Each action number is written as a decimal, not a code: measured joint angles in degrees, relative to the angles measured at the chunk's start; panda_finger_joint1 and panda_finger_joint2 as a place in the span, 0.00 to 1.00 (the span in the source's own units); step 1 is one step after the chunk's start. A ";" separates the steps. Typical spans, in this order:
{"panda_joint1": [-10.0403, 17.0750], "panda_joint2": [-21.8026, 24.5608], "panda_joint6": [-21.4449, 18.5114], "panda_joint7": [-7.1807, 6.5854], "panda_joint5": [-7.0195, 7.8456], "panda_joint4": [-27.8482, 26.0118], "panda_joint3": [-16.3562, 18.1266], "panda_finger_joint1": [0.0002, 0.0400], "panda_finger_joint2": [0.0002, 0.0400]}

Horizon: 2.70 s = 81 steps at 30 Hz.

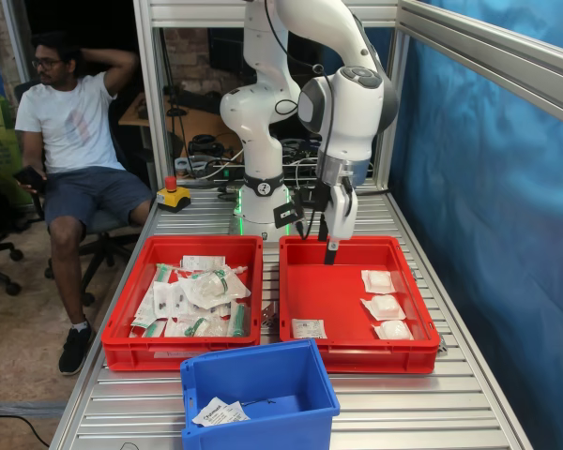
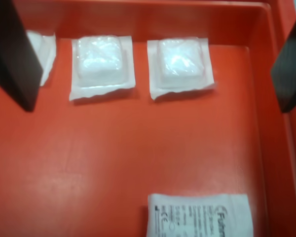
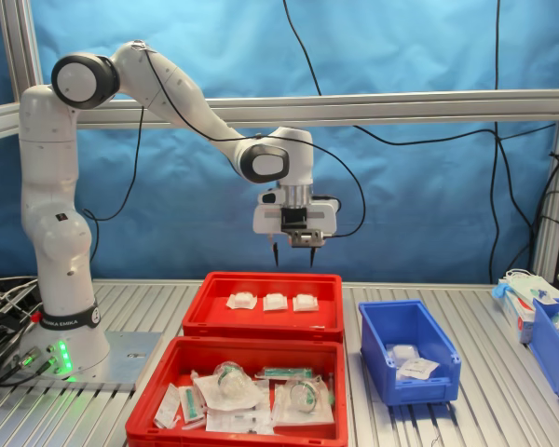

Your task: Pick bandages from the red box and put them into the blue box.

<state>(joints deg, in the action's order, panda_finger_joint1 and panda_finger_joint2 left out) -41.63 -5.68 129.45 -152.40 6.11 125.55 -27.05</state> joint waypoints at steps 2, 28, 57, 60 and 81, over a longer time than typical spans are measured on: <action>-0.43 -0.02 0.61 0.00 -0.15 0.49 0.21 1.00 1.00; -7.18 -11.56 10.29 -0.98 -7.33 1.53 0.83 1.00 1.00; -13.52 -22.02 17.30 -1.23 -12.82 0.95 2.23 1.00 1.00; -13.56 -23.04 17.85 -1.23 -12.85 0.66 2.51 1.00 1.00; -14.58 -26.24 18.99 -1.23 -12.90 -2.30 3.72 1.00 1.00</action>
<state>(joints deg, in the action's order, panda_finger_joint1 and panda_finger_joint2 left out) -56.21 -31.92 148.44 -153.63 -6.79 123.26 -23.33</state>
